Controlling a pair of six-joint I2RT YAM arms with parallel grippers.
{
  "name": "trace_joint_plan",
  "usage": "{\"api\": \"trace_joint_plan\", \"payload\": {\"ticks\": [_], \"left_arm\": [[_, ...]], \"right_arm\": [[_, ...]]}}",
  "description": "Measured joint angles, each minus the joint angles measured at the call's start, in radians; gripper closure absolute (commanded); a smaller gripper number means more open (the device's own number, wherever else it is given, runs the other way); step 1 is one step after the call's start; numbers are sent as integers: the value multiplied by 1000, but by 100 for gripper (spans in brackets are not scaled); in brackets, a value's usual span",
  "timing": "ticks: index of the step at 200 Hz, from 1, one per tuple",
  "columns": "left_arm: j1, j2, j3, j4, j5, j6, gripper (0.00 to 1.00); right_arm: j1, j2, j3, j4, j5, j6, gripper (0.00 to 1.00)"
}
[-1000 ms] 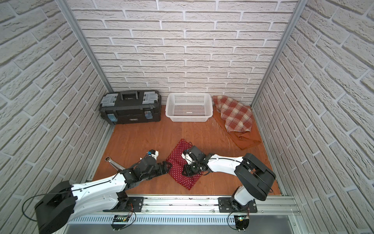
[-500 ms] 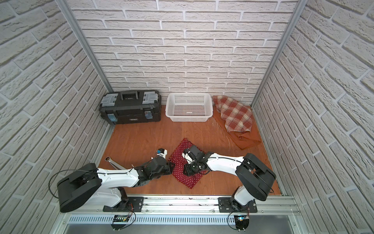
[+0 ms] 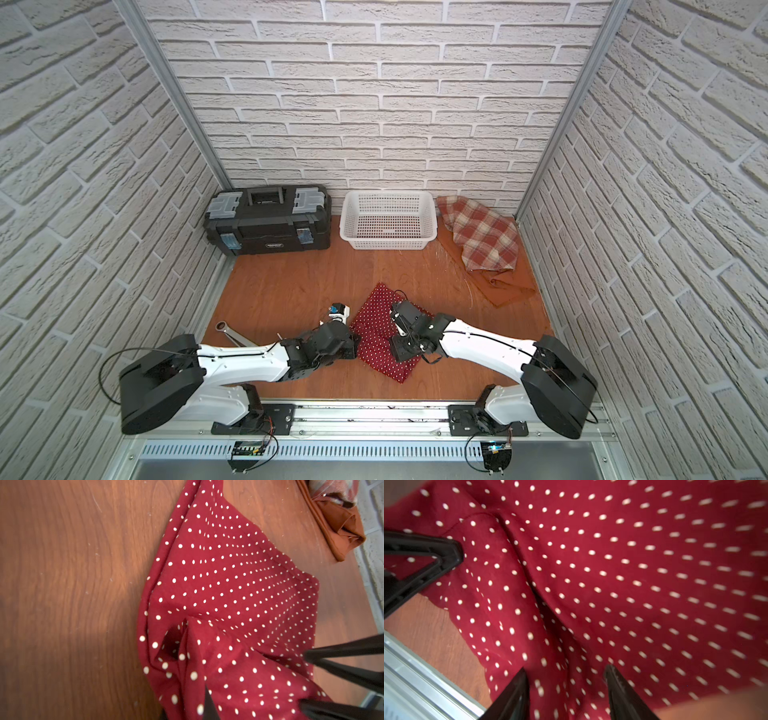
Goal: Roll up the skirts
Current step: Roll the skirt at the center of the board.
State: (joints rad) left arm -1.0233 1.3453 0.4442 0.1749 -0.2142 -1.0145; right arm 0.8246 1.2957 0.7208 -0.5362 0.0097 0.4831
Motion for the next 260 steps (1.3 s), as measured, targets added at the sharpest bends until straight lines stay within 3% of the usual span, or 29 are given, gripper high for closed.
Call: {"api": "trace_joint_plan", "payload": {"ticks": [20, 46, 77, 109, 161, 205, 260], "left_arm": [[0, 0, 15, -30, -6, 0, 100], [0, 0, 30, -61, -6, 0, 100], [0, 0, 45, -90, 0, 1, 100], [16, -1, 44, -100, 30, 0, 100], [61, -49, 11, -113, 88, -1, 100], [70, -60, 8, -129, 119, -3, 100], [103, -114, 6, -190, 137, 2, 100]], "right_arm": [[84, -67, 23, -80, 116, 4, 33], [301, -102, 58, -127, 306, 17, 41], [581, 2, 109, -137, 553, 18, 28], [744, 226, 154, -124, 756, 8, 14], [786, 535, 270, -200, 931, 95, 5], [754, 724, 420, -327, 1075, 190, 6], [713, 875, 551, -549, 1166, 422, 13]]}}
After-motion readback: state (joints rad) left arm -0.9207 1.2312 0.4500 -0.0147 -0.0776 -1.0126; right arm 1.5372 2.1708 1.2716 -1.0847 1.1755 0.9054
